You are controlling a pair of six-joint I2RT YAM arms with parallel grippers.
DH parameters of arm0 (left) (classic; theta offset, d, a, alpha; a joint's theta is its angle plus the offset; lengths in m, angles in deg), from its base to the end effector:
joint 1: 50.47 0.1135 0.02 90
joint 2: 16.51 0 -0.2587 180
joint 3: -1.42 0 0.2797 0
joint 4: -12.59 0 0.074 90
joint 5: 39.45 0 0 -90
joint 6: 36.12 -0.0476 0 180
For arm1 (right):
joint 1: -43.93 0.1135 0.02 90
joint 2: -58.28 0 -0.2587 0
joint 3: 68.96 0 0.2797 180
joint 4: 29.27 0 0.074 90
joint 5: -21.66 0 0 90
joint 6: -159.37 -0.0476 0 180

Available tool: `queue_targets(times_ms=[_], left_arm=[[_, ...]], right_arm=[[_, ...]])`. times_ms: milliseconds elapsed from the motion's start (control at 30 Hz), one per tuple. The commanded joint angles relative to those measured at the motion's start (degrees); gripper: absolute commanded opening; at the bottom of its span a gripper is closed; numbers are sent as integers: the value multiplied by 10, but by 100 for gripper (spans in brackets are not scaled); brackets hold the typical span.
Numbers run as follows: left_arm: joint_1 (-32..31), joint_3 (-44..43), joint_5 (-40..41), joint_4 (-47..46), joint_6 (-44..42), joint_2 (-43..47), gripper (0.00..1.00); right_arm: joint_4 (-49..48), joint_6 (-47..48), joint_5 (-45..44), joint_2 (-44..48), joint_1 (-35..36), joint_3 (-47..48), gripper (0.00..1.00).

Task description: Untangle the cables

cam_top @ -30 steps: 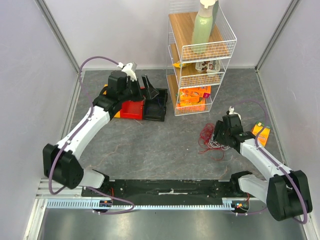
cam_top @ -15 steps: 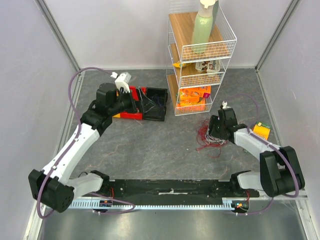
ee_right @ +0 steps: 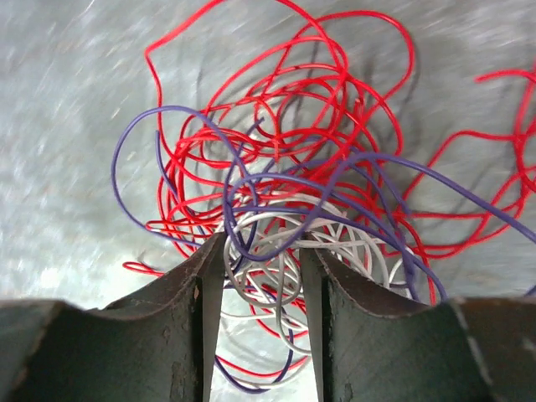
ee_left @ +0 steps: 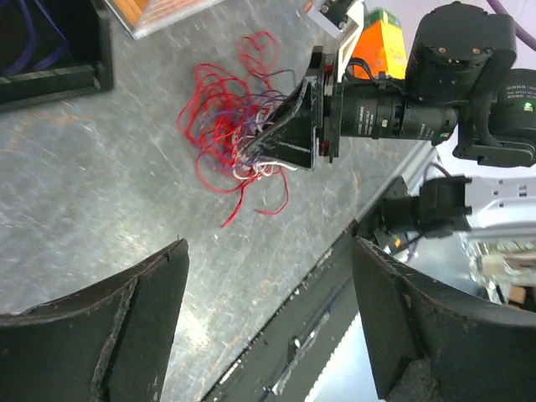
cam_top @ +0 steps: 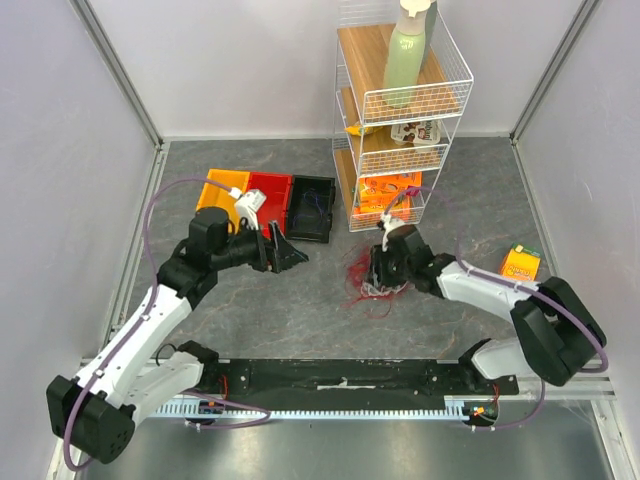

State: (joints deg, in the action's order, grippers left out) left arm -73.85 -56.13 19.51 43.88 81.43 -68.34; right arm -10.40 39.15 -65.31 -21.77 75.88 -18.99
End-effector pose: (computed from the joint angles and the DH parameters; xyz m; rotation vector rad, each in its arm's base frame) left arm 0.2124 -0.1186 0.2952 0.2901 2.1070 -1.0929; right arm 0.2508 0.1594 0.1365 -0.0625 2.5002 0.5401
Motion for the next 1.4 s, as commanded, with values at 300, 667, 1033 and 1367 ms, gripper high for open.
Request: queue_targets(times_ms=[300,667,1033,1367], left_arm=[[-224,14,127,-132,57,-176,79],[-203,-37,144,-150,46,-298,82],[-191,-27,109,-185,70,-358,66],[-221,-14,90,-243,106,-383,46]], right_arm=[[43,-14,15,207,64,-66,67],[-29,-51,55,204,65,-126,54],[-13,-55,44,225,65,-131,49],[-11,-56,44,225,65,-127,48]])
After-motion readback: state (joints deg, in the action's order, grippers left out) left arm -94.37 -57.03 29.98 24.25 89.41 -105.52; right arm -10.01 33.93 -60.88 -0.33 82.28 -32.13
